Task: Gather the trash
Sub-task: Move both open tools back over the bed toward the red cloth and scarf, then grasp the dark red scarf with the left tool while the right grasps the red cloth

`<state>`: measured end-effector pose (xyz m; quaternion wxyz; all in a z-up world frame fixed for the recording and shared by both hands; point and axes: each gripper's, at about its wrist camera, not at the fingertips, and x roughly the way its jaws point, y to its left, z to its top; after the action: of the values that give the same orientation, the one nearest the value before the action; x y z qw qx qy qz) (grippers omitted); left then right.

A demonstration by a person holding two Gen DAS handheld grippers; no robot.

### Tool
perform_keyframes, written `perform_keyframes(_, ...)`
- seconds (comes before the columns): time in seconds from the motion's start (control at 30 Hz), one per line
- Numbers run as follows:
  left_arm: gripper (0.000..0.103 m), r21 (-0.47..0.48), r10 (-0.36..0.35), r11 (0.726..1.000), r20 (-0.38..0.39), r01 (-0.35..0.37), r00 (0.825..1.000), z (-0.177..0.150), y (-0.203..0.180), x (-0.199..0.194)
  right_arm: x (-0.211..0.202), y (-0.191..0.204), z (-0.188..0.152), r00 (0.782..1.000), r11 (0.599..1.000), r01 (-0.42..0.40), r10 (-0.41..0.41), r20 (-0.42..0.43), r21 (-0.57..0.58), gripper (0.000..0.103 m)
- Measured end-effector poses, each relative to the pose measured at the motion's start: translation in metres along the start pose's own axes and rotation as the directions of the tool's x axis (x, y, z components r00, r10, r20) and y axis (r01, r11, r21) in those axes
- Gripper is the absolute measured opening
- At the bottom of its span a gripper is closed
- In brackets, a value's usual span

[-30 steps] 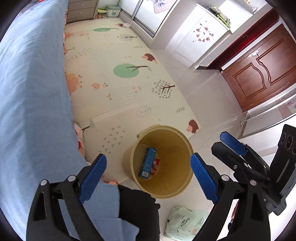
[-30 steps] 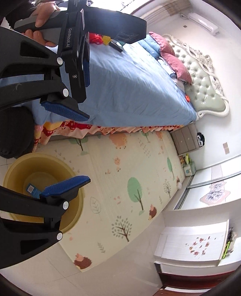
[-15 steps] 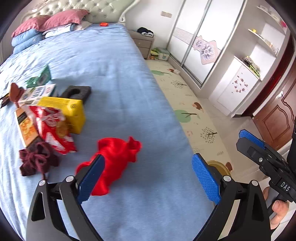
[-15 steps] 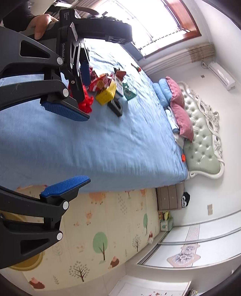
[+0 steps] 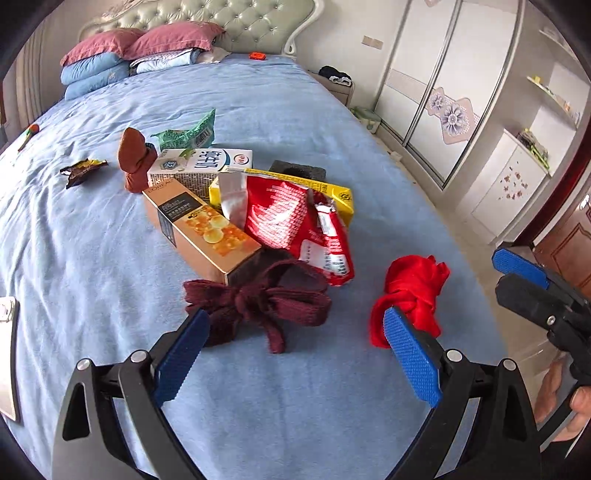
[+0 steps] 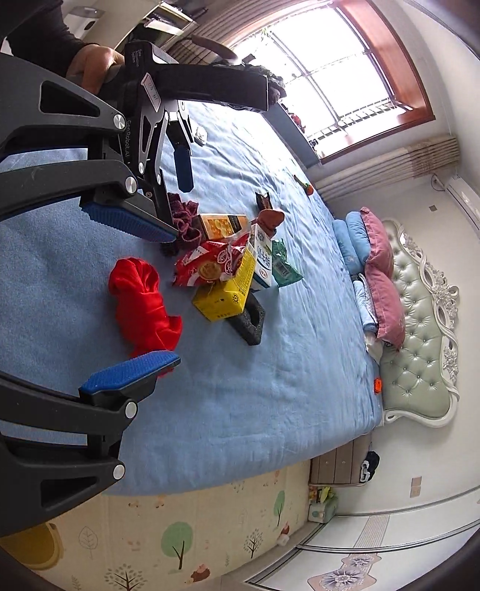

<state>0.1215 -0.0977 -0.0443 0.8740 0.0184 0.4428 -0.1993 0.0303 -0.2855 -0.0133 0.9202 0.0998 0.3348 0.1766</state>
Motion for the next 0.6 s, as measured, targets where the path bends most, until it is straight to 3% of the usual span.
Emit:
perform_keyframes(0.23,0.095,0.14,-0.053,0.989,0.0,0.052,0.999,-0.003,0.018,0.013,0.01,0.006,-0.013,1.0,0.999,0.021,-0.02,-0.023,0.049,0.061)
perform_keyframes(0.43,0.092,0.091,-0.083,0.992,-0.069,0.089,0.994,-0.001,0.037,0.036,0.012,0.009,-0.016,0.998,0.996,0.053,-0.051,-0.028,0.067,0.061)
perform_keyframes(0.53,0.083,0.092,-0.072,0.993,-0.069,0.078,0.995,0.001,0.039,0.043,0.013,0.009,-0.016,0.998,0.996,0.058,-0.056,-0.028,0.071,0.061)
perform_keyframes(0.6,0.068,0.107,-0.044,0.993,-0.068,0.052,0.997,0.003,0.039,0.045,0.014,0.009,-0.016,0.998,0.996,0.06,-0.058,-0.028,0.072,0.061)
